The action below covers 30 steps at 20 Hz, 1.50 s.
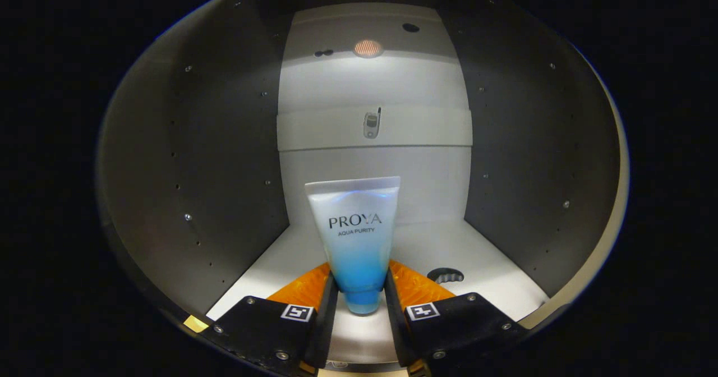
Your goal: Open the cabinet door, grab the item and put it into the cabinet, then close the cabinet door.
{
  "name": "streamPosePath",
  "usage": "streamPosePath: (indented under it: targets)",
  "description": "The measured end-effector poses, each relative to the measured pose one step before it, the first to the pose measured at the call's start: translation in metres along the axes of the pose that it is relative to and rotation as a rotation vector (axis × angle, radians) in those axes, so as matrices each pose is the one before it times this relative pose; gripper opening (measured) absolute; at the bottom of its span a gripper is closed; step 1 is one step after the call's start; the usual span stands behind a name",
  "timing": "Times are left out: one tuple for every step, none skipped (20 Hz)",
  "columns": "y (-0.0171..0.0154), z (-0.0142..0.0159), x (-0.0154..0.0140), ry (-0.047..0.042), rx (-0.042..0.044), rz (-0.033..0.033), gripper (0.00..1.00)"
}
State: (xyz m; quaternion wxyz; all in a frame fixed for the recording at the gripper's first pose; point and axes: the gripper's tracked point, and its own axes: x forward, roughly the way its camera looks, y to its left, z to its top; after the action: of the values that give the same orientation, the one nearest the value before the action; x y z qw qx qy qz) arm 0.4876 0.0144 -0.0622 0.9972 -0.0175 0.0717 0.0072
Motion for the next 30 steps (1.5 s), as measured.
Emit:
streamPosePath:
  targets:
    - [0.00069,-0.00595,0.00138,0.01145,0.0085,0.00316,0.46]
    - [0.00207,-0.00213,-0.00119,-0.00133,0.00422,0.00814,0.47]
    - [-0.0014,0.00101,0.00179,-0.01257,-0.01221,-0.00469,0.47]
    - [-0.00118,-0.00029,-0.00197,-0.00699,-0.01449,-0.00225,0.47]
    - [0.00262,-0.00076,-0.00066,-0.00549,-0.00301,0.00573,0.49]
    - [0.00168,0.00065,-0.00357,-0.00285,0.00246,0.00033,0.5]
    - [0.00058,0.00014,-0.00333,-0.00102,0.00136,-0.00354,0.56]
    - [0.00237,0.00395,-0.00544,-0.01281,0.0047,0.00954,0.67]
    - [0.00655,0.00583,-0.0061,-0.01614,0.012,0.01782,0.78]
    - [0.00489,0.00666,-0.00747,-0.01579,0.01179,0.01397,0.81]
    - [0.00296,0.00291,-0.00948,-0.00411,0.01212,0.00875,0.86]
    - [0.00403,0.00557,-0.01057,-0.00992,0.00632,0.01338,0.89]
    - [0.00368,0.00616,-0.0085,-0.01276,0.00347,0.0089,0.92]
    - [0.00118,0.00312,-0.01207,-0.00224,-0.00435,-0.00582,0.93]
    - [0.00025,-0.001,-0.01272,0.00876,-0.01581,-0.00479,0.93]
    - [0.00377,0.00373,-0.01236,-0.00971,-0.00979,0.00828,0.93]
    - [0.00095,0.00347,-0.0128,-0.01313,-0.01029,-0.00312,0.93]
    - [-0.0023,0.00333,-0.01482,-0.00794,-0.0158,-0.01518,0.93]
    - [-0.00401,0.00206,-0.01578,-0.00656,-0.01232,-0.01647,0.93]
    - [-0.00093,0.00327,-0.01574,-0.00473,-0.001,-0.00683,0.93]
    - [0.00023,0.00181,-0.01573,-0.00507,0.00892,-0.00038,0.93]
    - [-0.00049,0.00111,-0.01643,0.00084,0.00958,-0.0025,0.93]
    - [-0.00209,0.00126,-0.017,-0.00357,0.00946,-0.00027,0.93]
    - [-0.0007,0.00293,-0.01878,-0.00796,0.00744,-0.00136,0.93]
    - [-0.00204,0.00177,-0.01734,-0.00878,0.00235,-0.00152,0.93]
    - [-0.00149,0.00125,-0.01928,-0.00228,-0.00218,-0.00222,0.93]
    - [-0.00192,-0.00038,-0.02003,0.00204,0.00562,-0.00194,0.93]
    - [0.00203,-0.00022,-0.02092,0.0054,0.00877,0.01279,0.93]
    - [0.00047,-0.00069,-0.01878,0.00655,0.00134,0.00392,0.93]
    - [-0.00097,0.00086,-0.0208,0.00292,-0.00125,0.002,0.93]
